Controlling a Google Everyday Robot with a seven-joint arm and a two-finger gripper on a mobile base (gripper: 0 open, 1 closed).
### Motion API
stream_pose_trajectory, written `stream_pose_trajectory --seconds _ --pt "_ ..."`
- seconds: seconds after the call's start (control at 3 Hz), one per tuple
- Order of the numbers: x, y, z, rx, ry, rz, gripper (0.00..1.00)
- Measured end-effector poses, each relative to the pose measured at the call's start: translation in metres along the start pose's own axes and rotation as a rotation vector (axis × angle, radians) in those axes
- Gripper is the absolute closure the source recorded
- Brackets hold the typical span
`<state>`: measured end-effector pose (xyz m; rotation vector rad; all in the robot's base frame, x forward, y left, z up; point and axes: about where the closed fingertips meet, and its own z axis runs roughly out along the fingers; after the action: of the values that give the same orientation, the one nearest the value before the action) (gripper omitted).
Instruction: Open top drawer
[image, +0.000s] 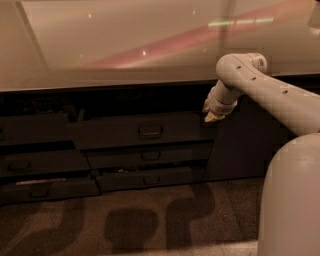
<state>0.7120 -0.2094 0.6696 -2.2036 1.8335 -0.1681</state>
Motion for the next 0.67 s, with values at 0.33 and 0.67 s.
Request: stream_pose_trajectory --seconds 0.33,0.67 --pt "-0.0003 -0.0009 -0.0034 0.000 0.000 0.000 1.00" --pt "-0.0022 0.0049 -0.0037 -0.002 -0.007 -0.008 1.00"
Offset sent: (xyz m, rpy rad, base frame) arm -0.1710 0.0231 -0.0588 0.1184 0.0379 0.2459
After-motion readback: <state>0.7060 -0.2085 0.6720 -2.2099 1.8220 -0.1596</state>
